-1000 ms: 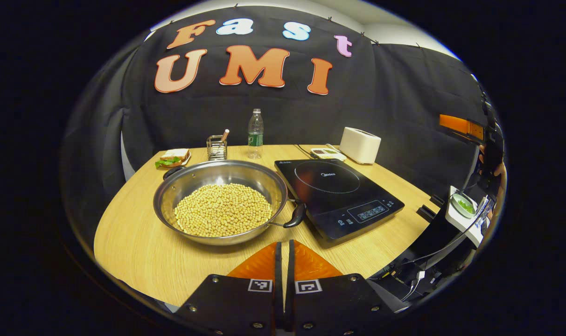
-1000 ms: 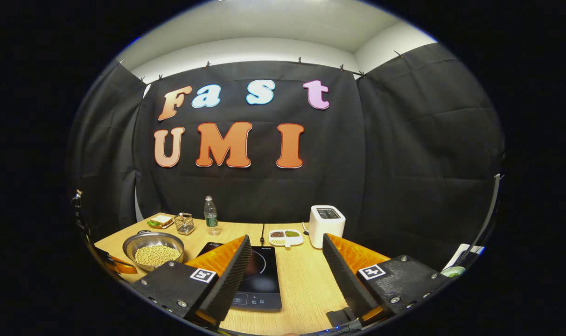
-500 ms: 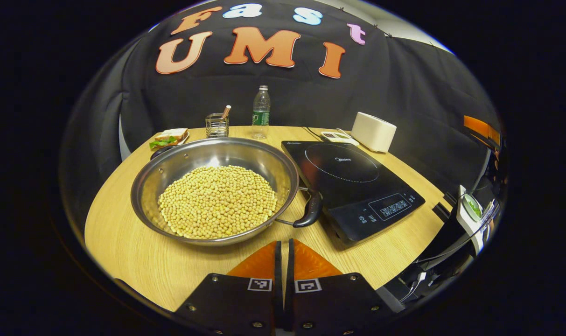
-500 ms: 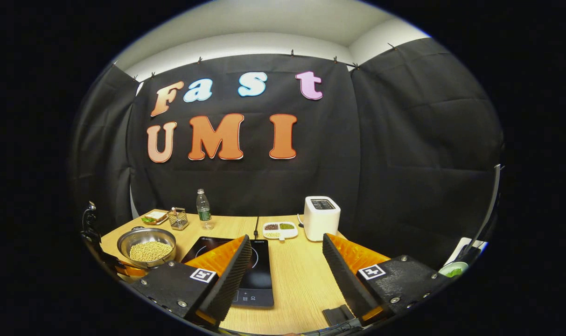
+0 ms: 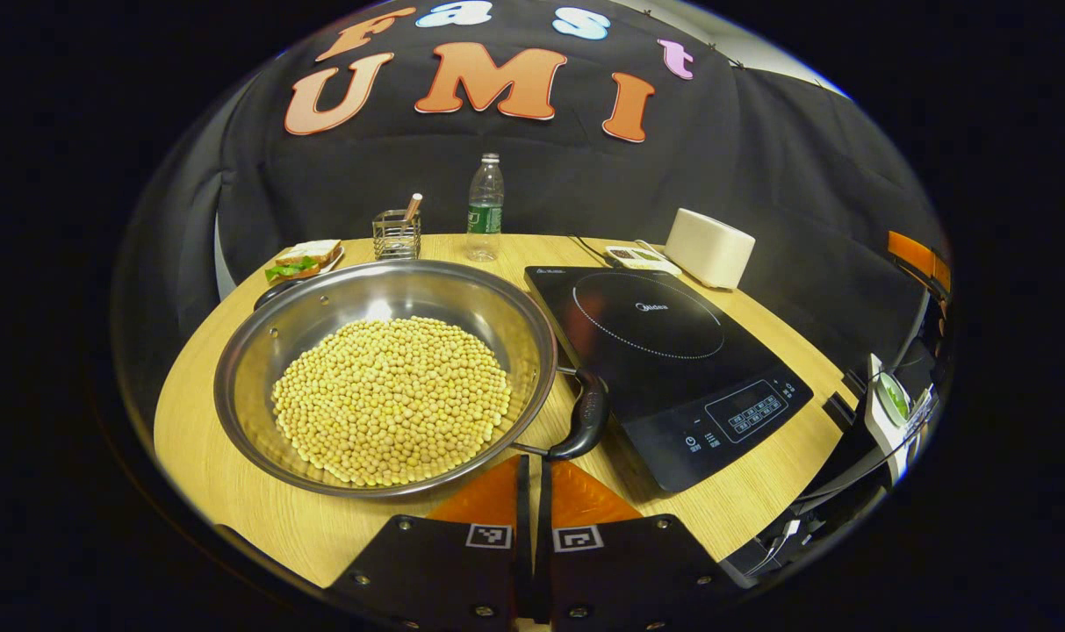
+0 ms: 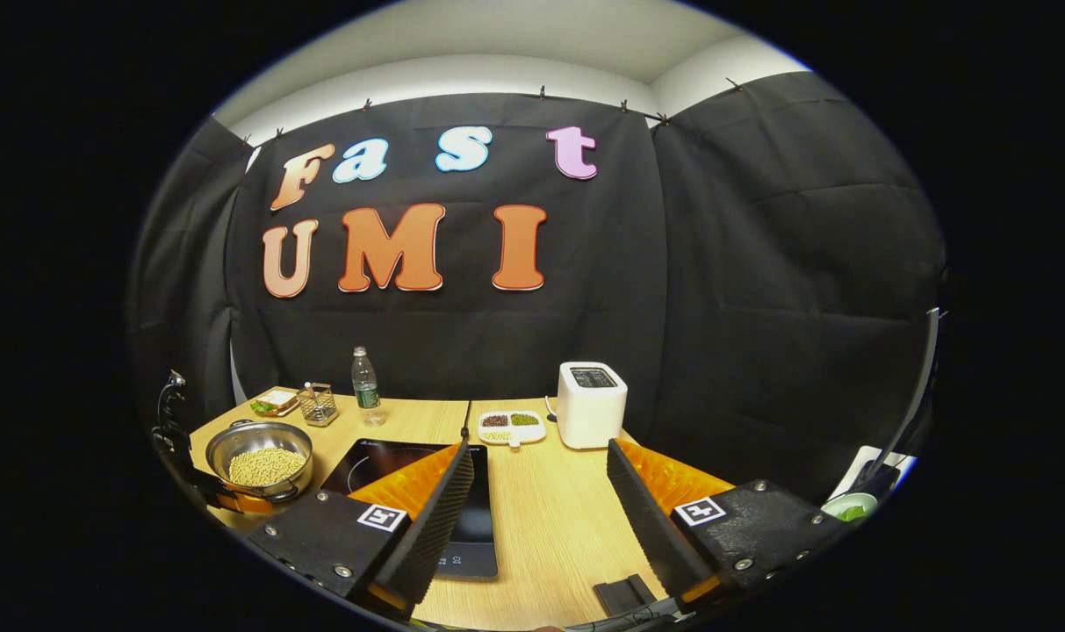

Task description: First push the handle of the pot to place it horizontally, then grasp the pot with both hands and set it on the induction cooktop.

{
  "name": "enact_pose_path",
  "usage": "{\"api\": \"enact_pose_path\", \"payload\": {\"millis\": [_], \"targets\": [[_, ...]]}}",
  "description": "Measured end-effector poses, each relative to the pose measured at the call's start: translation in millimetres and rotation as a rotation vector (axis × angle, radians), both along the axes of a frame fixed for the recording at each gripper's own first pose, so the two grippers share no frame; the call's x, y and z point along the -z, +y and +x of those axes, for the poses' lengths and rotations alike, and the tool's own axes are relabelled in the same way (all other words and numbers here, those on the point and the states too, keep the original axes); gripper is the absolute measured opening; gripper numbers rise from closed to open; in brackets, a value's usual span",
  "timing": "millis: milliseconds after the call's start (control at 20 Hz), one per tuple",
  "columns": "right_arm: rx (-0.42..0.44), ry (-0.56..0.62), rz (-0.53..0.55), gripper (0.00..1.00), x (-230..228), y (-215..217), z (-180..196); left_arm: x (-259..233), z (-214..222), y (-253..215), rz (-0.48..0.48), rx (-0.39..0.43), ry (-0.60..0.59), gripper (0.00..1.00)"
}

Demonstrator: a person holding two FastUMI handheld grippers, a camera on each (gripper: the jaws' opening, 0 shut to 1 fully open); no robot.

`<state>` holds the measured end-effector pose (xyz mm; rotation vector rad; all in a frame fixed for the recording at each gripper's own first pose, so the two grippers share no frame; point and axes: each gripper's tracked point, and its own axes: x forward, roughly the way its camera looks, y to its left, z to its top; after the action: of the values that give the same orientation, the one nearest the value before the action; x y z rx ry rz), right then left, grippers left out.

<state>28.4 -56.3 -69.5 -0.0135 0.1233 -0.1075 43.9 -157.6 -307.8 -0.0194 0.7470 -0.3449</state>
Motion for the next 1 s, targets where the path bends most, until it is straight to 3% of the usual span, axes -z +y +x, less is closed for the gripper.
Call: {"api": "enact_pose_path", "payload": {"millis": [1000], "targets": [[0.060, 0.032, -0.016, 0.95, 22, -40, 19, 6, 54, -39, -0.036, 0.013, 0.028, 0.02]]}}
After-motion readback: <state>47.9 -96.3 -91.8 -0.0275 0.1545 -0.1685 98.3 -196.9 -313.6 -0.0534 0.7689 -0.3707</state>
